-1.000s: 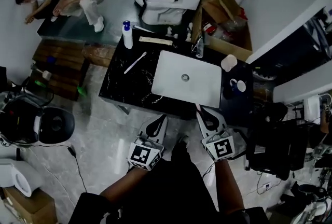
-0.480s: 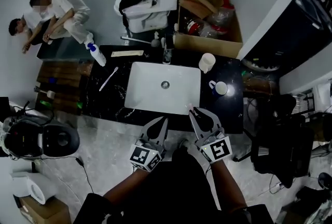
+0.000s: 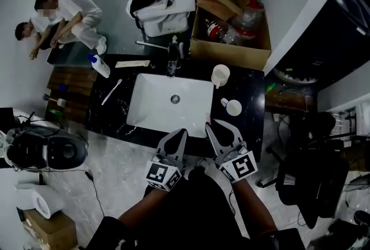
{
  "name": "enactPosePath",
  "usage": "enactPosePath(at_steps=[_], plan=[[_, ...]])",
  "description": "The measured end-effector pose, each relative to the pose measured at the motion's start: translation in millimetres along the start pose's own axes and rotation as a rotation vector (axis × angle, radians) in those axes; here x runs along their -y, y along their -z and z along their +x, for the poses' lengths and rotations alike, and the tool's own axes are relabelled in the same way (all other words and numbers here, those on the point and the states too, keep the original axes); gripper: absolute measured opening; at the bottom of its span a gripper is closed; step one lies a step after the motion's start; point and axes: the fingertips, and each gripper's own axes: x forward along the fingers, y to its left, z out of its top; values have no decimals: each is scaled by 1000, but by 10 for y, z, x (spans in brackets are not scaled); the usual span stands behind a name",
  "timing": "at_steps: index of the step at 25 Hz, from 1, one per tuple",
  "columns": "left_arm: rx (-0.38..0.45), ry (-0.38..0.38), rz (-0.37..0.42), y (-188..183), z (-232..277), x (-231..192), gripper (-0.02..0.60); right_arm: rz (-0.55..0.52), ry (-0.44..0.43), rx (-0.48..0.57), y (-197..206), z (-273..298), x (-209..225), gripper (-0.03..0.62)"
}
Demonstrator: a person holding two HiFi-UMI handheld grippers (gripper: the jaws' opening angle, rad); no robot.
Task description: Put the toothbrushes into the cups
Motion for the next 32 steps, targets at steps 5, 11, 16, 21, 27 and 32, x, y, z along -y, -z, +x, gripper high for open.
enactPosePath(at_steps=[5, 11, 16, 21, 27, 32], plan=[[-3, 75, 16, 20, 202, 122, 15, 64, 52, 29, -8, 114, 384, 61], [-22, 80, -20, 10, 640, -129, 15, 130, 141, 69, -58, 399, 924, 61], [-9, 157, 5, -170, 1053, -221, 15, 130, 202, 64, -89, 703, 1362, 61], [-34, 155, -41, -75, 1305, -454, 15, 127, 273, 70, 12, 994, 1813, 61], [-50, 182, -56, -80, 1603, -602, 15, 137, 361, 38, 271, 1238, 2336, 61], [-85, 189, -99, 16, 1710, -772, 15, 182, 468, -18, 629, 1388, 2694, 61]])
